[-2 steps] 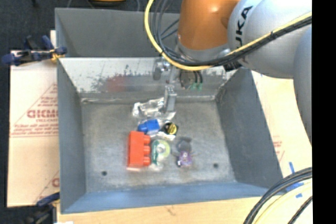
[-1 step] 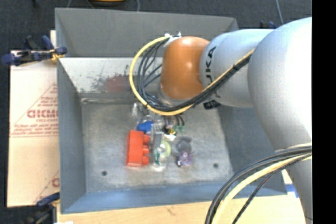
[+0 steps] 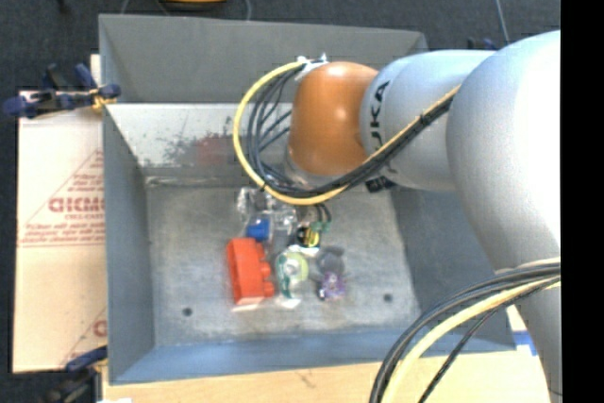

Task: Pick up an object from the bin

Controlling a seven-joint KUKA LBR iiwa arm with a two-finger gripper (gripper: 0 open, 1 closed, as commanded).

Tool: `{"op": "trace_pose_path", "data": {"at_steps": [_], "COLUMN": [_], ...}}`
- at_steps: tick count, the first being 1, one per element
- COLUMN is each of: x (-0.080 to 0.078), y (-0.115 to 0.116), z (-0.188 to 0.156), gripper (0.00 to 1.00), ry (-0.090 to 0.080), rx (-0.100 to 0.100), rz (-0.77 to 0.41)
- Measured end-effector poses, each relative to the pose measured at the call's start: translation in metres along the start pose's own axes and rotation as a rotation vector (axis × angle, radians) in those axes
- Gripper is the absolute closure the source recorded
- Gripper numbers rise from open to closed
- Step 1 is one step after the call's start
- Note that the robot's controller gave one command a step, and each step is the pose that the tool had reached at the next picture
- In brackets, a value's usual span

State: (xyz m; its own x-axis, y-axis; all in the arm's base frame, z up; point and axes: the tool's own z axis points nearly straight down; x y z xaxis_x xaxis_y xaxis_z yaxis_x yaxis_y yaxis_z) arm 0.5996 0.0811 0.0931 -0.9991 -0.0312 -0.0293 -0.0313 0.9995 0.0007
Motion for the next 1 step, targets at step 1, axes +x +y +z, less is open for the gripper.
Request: {"op": "trace_pose_path", "data": {"at_steps": [1], "x": [0.0023], "y": [0.0014], "z": [-0.1375], "gripper": [1.0], "ry": [0.021], "rx": [0.001], "rz": [-0.049]}}
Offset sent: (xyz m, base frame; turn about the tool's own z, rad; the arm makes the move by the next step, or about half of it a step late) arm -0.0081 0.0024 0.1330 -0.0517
